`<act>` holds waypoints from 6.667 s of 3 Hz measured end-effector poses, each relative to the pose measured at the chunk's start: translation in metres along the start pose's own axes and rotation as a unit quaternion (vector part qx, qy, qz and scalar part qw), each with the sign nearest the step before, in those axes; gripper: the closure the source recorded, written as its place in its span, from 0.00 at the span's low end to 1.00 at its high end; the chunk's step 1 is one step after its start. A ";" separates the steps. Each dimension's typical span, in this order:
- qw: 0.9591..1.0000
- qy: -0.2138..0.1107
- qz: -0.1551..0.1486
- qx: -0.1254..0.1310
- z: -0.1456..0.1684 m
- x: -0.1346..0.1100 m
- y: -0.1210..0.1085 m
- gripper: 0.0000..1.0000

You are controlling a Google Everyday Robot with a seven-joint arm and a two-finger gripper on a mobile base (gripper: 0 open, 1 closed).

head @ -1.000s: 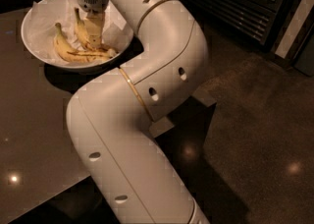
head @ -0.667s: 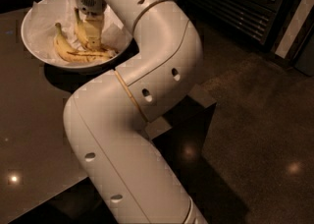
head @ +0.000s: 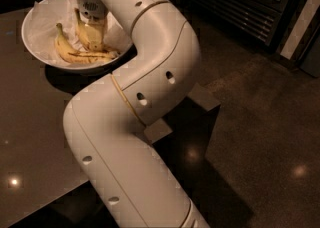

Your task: Pick banana from white bowl

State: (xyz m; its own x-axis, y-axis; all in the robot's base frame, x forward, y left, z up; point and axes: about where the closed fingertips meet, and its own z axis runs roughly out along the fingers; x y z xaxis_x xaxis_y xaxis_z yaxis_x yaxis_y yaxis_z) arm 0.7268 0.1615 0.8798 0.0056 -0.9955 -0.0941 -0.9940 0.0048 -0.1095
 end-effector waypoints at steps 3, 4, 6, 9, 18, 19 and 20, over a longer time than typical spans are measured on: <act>1.000 0.004 0.006 -0.019 0.020 0.005 0.001 0.60; 1.000 0.004 0.006 -0.019 0.020 0.005 0.001 0.83; 1.000 0.004 0.006 -0.019 0.020 0.005 0.000 1.00; 0.980 0.009 0.037 0.195 -0.088 -0.023 -0.036 1.00; 0.943 -0.115 0.195 0.243 -0.159 0.086 0.036 1.00; 0.935 -0.116 0.221 0.251 -0.163 0.104 0.038 1.00; 0.934 -0.113 0.227 0.252 -0.163 0.112 0.038 1.00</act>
Offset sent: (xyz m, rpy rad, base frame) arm -0.0177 -0.0424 0.0190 -0.2132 0.3476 -0.0119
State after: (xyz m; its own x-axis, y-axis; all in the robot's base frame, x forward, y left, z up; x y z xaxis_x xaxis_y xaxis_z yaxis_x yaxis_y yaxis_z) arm 0.6723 0.0345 1.0265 -0.3242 -0.8356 -0.4434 -0.7226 0.5213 -0.4541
